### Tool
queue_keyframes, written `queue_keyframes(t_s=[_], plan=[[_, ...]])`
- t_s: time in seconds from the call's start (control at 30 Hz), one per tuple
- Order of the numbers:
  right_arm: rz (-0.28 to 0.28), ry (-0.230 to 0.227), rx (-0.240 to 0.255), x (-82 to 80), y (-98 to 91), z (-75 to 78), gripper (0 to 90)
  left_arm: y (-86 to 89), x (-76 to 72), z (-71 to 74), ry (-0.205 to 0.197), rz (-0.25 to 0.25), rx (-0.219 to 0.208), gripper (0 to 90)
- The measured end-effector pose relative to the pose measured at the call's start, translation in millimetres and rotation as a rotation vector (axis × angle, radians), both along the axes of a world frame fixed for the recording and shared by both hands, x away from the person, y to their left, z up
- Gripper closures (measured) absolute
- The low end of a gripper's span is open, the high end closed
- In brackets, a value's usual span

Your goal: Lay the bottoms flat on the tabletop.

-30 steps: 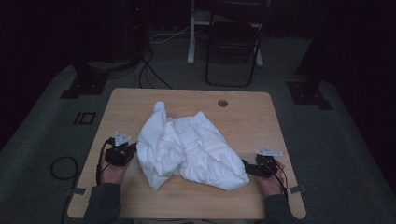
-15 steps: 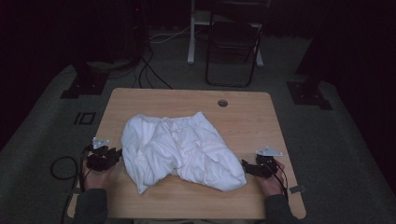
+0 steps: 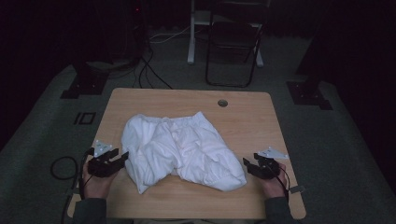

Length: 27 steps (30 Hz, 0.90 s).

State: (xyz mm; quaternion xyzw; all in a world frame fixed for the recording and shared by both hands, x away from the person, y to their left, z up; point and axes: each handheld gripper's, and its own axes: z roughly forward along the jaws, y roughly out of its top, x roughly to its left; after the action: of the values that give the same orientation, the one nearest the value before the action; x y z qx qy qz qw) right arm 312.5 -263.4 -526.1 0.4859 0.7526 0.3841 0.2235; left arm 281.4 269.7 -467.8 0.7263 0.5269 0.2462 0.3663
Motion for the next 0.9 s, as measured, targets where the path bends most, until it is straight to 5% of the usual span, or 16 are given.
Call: queue_keyframes(t_s=[0.23, 0.47, 0.57, 0.7, 0.9], plan=[[0.087, 0.02, 0.057, -8.1, 12.7, 7.3, 41.7, -26.0, -21.4, 0.3, -0.016, -0.084, -0.011, 48.9], [0.137, 0.093, 0.002, -1.4, 36.4, -7.9, 39.8, -41.3, -21.2, -36.3, 0.089, -0.107, 0.056, 43.0], [0.143, 0.11, -0.034, 1.8, 41.3, -13.7, 50.0, -43.7, -14.2, -50.6, 0.134, -0.114, 0.095, 42.0], [0.141, 0.119, -0.067, 3.1, 43.9, -15.1, 83.0, -43.1, -4.2, -65.4, 0.186, -0.09, 0.102, 44.0], [0.033, 0.089, -0.114, 12.1, 31.4, -9.4, 86.7, -40.6, 5.6, -65.9, 0.181, -0.08, 0.127, 58.0]])
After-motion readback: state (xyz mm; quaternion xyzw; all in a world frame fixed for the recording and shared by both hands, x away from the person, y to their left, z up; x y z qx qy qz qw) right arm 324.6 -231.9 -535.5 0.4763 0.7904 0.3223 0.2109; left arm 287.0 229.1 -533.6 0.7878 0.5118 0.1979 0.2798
